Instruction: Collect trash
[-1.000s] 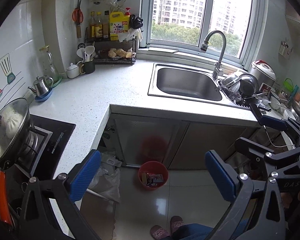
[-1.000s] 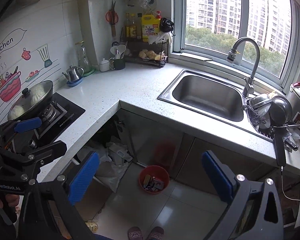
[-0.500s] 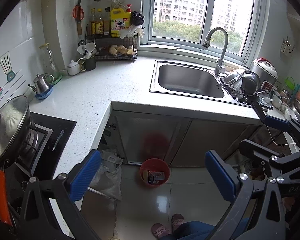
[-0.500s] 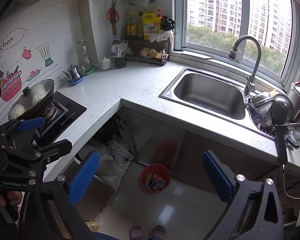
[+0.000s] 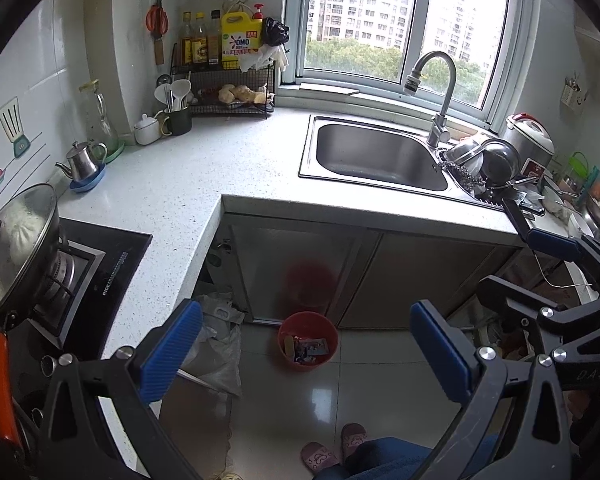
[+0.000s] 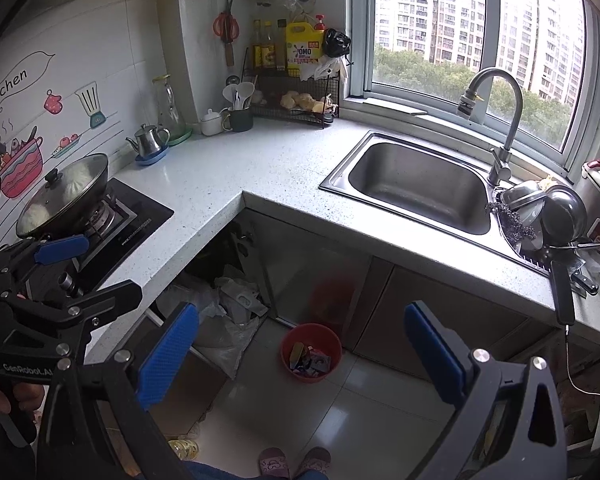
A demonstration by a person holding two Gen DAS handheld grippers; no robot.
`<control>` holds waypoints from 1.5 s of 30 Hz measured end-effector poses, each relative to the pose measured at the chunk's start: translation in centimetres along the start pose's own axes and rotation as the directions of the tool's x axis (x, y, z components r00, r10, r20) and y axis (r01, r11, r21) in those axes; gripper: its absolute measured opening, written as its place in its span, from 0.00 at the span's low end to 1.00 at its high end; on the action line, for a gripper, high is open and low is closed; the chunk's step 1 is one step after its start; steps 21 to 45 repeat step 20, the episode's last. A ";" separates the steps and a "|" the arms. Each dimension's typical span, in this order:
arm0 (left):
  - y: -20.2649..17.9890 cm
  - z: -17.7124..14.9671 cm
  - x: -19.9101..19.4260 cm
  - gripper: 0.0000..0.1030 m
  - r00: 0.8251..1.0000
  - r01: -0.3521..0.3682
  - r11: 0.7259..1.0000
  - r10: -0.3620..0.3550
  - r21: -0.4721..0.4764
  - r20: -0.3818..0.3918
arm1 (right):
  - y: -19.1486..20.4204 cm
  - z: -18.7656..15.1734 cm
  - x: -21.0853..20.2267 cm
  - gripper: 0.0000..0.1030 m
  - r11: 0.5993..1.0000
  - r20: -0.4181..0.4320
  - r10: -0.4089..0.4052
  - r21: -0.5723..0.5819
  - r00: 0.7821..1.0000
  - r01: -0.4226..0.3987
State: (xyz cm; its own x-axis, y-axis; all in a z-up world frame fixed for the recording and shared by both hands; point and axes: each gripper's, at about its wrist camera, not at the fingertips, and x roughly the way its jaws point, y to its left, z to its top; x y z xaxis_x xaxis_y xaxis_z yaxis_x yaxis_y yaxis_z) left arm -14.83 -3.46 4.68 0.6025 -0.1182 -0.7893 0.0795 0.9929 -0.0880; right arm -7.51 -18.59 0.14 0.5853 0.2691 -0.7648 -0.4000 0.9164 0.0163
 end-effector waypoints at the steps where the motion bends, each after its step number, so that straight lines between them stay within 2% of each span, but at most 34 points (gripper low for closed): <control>1: 0.0 0.0 0.0 1.00 1.000 0.002 1.000 -0.002 0.001 -0.002 | 0.1 0.0 0.1 0.99 1.000 -0.002 -0.002 0.000 1.000 0.002; 45: -0.6 -0.5 0.1 1.00 1.000 0.001 1.000 0.000 0.018 -0.016 | 0.8 -0.5 0.6 0.99 1.000 -0.026 -0.014 0.011 1.000 0.014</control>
